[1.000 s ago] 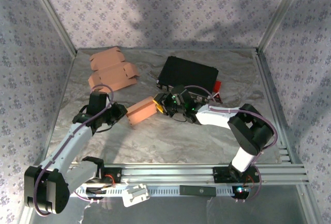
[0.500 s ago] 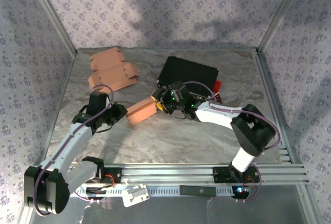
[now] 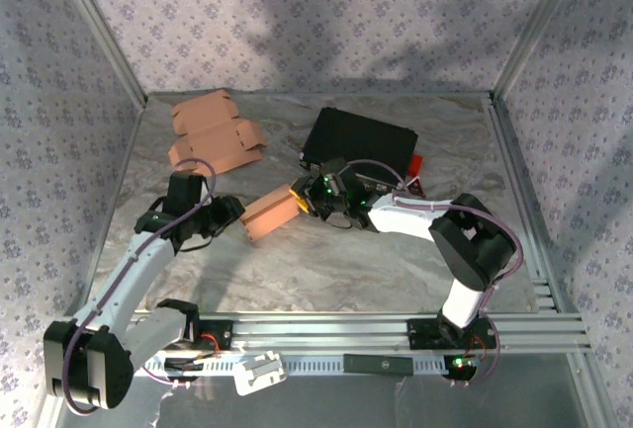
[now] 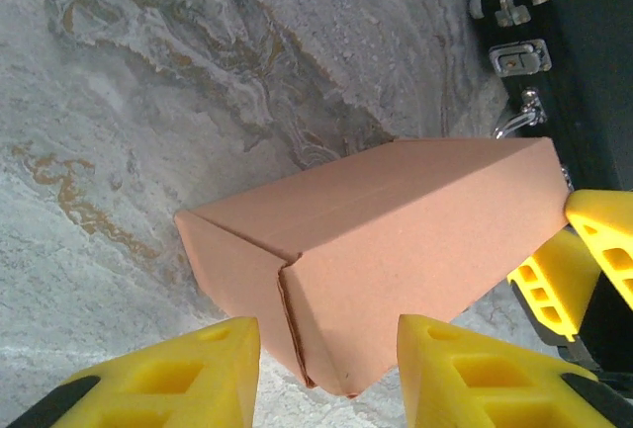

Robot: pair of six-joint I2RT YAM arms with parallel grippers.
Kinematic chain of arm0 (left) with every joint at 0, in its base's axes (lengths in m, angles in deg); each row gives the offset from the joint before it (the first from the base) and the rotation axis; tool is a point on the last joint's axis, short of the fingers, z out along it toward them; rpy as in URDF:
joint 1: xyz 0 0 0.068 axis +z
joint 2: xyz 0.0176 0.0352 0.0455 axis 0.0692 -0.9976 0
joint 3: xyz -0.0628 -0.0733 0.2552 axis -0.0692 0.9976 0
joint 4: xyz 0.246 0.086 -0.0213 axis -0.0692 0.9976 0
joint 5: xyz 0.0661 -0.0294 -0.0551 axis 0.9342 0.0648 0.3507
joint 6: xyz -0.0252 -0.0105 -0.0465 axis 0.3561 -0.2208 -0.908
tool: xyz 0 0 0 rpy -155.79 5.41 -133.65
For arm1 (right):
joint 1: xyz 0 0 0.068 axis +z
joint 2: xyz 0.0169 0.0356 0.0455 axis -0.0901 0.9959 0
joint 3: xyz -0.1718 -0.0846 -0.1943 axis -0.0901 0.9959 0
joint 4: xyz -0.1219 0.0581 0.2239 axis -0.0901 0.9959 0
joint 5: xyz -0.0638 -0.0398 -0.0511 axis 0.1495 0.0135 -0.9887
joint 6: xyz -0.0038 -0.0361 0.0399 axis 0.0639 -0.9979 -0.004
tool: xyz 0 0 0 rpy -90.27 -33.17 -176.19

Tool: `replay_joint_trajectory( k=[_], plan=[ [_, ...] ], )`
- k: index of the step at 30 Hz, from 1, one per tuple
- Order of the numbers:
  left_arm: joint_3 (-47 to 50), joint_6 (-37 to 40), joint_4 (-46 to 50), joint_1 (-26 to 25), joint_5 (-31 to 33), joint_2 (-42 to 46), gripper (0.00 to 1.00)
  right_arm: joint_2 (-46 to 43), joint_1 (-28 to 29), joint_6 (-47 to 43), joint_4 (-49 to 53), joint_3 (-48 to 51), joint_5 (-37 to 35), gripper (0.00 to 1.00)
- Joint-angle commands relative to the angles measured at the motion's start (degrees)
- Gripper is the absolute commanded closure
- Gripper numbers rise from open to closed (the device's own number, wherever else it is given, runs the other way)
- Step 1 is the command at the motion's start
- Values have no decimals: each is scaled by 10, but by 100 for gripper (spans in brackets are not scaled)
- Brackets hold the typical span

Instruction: Fold the paper box

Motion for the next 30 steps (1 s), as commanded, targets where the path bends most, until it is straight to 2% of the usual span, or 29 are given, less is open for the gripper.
replay_joint_trajectory(
  k=[1,6,12,26,30],
  plan=[
    [-9,11,12,4,-8,8,59,9,-2,9,12,2,-1,64],
    [7,0,-13,4,-15,6,61,10,-1,10,10,4,0,64],
    [20,-5,-25,5,-17,-9,76,10,-2,13,12,5,-1,66],
    [58,-5,-39,4,-11,-5,80,15,-1,15,19,9,-5,72],
    [65,-5,-42,5,-9,-3,85,17,-1,18,27,14,-8,73]
  ],
)
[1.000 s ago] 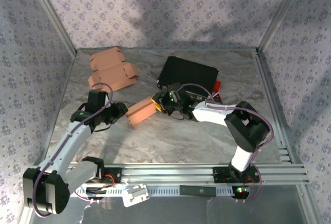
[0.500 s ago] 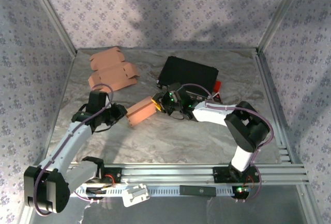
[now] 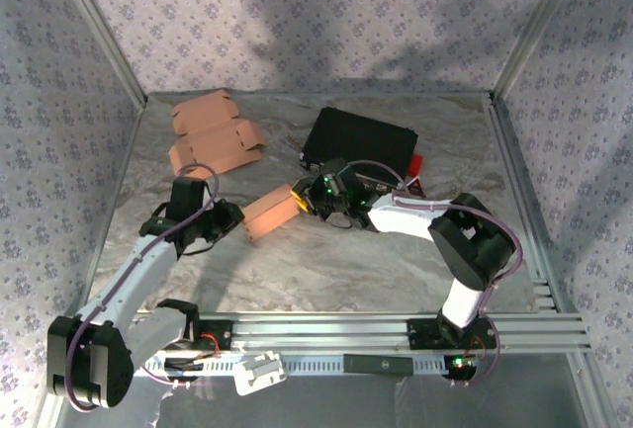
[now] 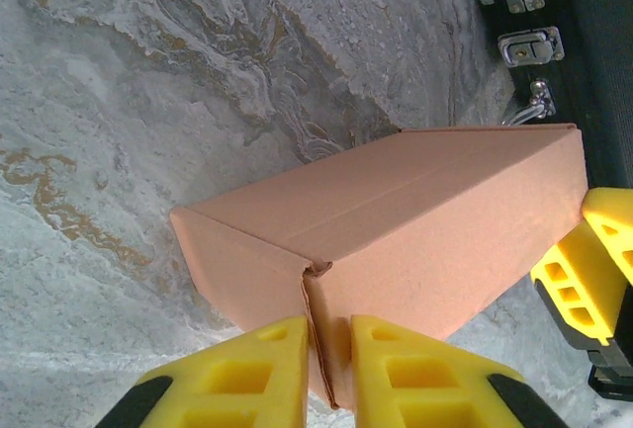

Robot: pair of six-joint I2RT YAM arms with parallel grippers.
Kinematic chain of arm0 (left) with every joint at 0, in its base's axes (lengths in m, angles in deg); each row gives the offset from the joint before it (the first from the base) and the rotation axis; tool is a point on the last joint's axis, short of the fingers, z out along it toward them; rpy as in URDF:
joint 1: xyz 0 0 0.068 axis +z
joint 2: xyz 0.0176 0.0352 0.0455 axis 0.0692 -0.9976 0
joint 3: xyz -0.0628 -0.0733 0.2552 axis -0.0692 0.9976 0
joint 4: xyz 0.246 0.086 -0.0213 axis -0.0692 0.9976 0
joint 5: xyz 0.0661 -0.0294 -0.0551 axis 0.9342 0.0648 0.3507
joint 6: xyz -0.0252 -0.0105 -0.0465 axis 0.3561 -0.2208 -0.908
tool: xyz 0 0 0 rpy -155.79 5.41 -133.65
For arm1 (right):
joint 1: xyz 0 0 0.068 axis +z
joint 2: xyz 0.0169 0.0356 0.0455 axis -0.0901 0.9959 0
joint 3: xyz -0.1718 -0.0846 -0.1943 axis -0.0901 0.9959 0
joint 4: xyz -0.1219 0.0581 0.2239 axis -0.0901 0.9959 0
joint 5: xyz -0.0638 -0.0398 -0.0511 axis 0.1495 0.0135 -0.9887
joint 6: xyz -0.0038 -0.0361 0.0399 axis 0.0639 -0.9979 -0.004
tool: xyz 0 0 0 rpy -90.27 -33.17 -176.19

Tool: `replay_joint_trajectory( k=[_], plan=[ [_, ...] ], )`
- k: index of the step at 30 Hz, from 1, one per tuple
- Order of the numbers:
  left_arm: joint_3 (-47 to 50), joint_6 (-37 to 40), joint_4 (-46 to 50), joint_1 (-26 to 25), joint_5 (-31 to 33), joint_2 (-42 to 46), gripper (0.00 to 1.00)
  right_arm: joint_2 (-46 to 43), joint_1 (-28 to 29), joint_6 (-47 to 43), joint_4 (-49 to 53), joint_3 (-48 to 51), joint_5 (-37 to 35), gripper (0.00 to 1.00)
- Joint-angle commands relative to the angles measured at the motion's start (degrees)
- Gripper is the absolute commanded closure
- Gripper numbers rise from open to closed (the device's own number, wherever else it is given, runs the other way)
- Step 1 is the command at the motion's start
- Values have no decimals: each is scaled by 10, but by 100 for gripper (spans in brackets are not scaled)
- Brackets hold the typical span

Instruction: Fold the paper box

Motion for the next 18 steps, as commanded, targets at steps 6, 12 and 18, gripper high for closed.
replay_joint_trajectory(
  k=[6,12,18],
  plan=[
    [20,2,15,4,5,1,90,17,-2,14,48,20,-12,79],
    [27,0,11,4,4,6,94,17,-3,20,53,22,-12,88],
    [11,-1,19,3,-5,17,98,-34,7,-32,130,-9,-55,86]
  ],
)
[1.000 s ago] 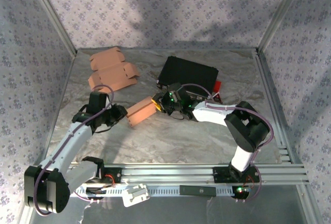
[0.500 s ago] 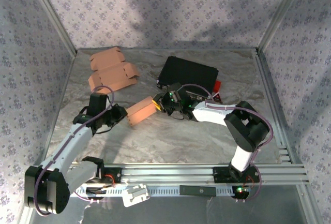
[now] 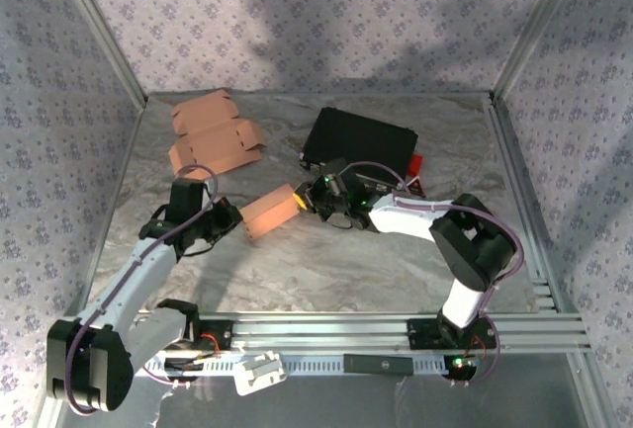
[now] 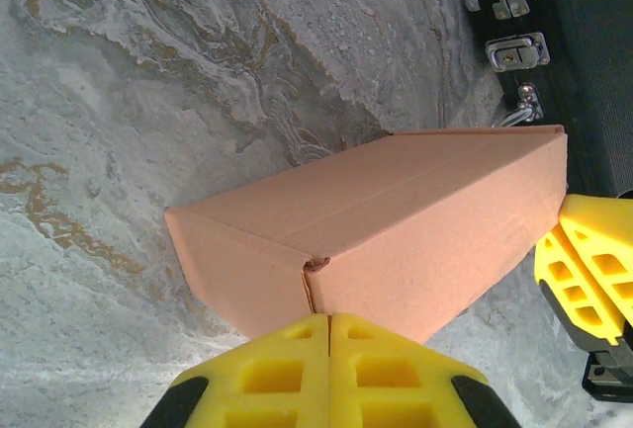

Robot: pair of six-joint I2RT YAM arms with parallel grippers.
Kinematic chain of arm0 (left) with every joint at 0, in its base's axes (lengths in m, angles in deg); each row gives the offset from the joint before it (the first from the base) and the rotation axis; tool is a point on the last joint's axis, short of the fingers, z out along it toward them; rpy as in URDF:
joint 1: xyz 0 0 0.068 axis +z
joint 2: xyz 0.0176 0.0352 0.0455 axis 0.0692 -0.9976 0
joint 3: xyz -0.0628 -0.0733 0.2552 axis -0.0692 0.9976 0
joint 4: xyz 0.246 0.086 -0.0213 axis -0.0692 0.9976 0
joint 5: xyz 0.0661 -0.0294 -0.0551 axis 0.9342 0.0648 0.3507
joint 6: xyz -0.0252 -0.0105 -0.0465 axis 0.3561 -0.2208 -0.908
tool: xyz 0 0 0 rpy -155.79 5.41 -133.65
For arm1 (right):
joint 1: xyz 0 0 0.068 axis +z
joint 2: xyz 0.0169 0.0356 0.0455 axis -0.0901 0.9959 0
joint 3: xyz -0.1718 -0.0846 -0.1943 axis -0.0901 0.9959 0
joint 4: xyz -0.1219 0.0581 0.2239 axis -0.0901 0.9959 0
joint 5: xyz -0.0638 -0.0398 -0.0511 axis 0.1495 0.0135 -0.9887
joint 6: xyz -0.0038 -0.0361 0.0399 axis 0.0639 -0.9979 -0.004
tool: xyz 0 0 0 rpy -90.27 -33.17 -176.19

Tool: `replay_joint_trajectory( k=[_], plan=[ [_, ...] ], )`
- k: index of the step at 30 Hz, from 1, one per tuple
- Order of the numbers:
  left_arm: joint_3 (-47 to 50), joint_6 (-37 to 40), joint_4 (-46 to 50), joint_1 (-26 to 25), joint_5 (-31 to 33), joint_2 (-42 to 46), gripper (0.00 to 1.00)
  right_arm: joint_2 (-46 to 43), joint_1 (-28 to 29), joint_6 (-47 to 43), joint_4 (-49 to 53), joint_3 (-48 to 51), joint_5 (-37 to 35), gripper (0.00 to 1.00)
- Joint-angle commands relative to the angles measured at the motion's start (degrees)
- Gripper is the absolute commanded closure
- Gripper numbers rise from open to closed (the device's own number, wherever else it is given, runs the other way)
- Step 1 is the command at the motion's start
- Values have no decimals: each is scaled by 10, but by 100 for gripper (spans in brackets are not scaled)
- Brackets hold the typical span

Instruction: Fold the paper box

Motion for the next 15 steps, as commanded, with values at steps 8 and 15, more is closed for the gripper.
replay_joint_trajectory(
  k=[8,15],
  plan=[
    [-32,-7,47,2,-16,14,76,-63,73,-91,310,-127,-164,44],
    [-87,-8,91,3,-10,43,62,11,123,45,416,-245,-179,29]
  ],
)
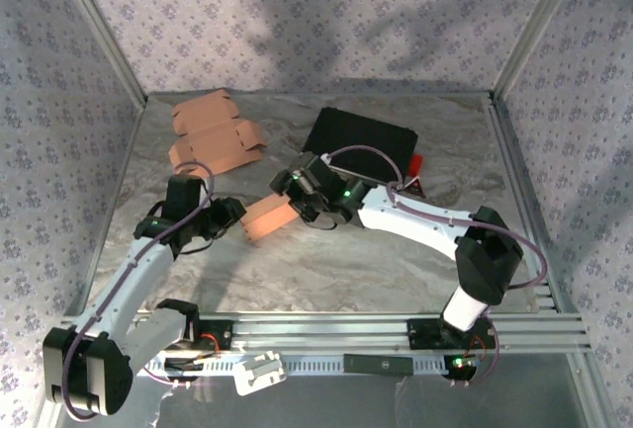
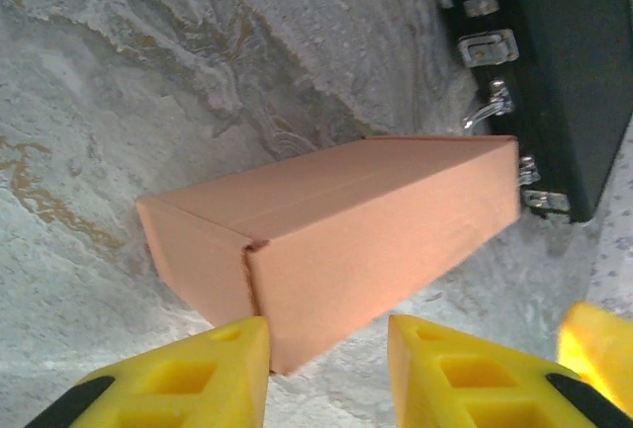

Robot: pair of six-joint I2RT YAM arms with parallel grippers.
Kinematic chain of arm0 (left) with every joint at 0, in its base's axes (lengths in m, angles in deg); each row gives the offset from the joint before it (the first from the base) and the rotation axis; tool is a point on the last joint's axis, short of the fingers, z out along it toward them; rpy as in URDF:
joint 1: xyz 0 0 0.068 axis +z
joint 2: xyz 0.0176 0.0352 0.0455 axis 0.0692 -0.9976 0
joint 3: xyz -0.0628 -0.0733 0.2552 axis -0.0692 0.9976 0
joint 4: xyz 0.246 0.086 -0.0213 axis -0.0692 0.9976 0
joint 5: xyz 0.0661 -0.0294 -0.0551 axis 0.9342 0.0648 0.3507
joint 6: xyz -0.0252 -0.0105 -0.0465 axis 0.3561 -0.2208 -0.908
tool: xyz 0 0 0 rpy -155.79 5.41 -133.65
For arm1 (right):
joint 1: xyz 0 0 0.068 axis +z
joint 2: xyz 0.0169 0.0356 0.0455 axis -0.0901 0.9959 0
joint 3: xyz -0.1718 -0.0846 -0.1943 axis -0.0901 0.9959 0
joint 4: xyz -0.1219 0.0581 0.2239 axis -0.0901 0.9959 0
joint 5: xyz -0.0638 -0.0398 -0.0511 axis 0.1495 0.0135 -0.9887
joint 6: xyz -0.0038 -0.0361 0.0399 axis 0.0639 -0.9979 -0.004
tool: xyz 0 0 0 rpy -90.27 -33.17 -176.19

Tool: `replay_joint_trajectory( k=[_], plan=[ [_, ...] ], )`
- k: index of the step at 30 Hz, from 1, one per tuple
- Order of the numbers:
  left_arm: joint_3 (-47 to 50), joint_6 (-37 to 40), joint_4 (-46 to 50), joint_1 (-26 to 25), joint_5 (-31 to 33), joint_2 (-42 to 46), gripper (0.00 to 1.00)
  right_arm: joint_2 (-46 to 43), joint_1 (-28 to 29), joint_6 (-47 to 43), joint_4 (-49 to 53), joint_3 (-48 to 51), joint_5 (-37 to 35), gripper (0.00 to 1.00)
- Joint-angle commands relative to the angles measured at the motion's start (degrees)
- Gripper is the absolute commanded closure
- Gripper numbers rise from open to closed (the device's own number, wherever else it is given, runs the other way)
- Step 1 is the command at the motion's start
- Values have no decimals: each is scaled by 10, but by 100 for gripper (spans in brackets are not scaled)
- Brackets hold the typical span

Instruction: Fold the paper box

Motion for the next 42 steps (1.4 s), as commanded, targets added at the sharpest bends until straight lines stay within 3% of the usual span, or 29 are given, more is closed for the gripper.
replay_joint_trajectory(
  k=[1,7,17,26,30,37,42],
  plan=[
    [-48,7,43,3,3,33,62,44,17,84,113,-61,-38,28],
    [-80,31,122,6,46,87,62,151,19,174,266,-219,3,24],
    [-97,49,196,6,56,178,61,212,11,235,245,-253,8,18],
    [-106,59,209,6,48,186,62,241,6,219,153,-227,24,26],
    [-99,60,207,6,46,189,63,208,14,218,95,-168,-16,34],
    [-95,59,202,7,41,192,64,140,19,230,29,-59,-67,65],
    [-80,52,191,6,30,193,65,62,27,237,12,30,-121,69]
  ],
)
